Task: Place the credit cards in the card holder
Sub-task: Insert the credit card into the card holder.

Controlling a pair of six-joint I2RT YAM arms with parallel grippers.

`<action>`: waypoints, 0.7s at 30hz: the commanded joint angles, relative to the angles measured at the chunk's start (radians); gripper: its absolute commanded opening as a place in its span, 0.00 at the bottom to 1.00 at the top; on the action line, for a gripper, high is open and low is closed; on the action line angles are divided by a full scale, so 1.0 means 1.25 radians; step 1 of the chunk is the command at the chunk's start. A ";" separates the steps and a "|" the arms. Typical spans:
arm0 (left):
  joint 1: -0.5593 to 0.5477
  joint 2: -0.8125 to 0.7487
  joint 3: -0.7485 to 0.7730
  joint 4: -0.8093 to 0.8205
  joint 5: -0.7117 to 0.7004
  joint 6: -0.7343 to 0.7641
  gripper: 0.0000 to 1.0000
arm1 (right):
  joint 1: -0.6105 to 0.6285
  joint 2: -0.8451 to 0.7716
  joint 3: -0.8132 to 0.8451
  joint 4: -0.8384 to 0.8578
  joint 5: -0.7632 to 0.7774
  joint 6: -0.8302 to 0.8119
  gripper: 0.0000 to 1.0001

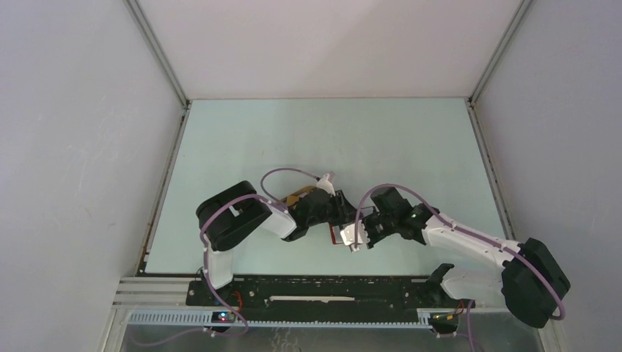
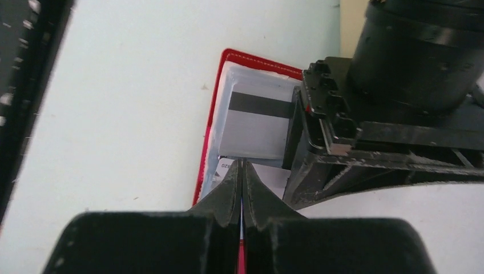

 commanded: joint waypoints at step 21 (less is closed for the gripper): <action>0.006 0.027 -0.011 0.045 0.020 0.014 0.37 | 0.120 0.119 -0.041 0.215 0.250 -0.034 0.00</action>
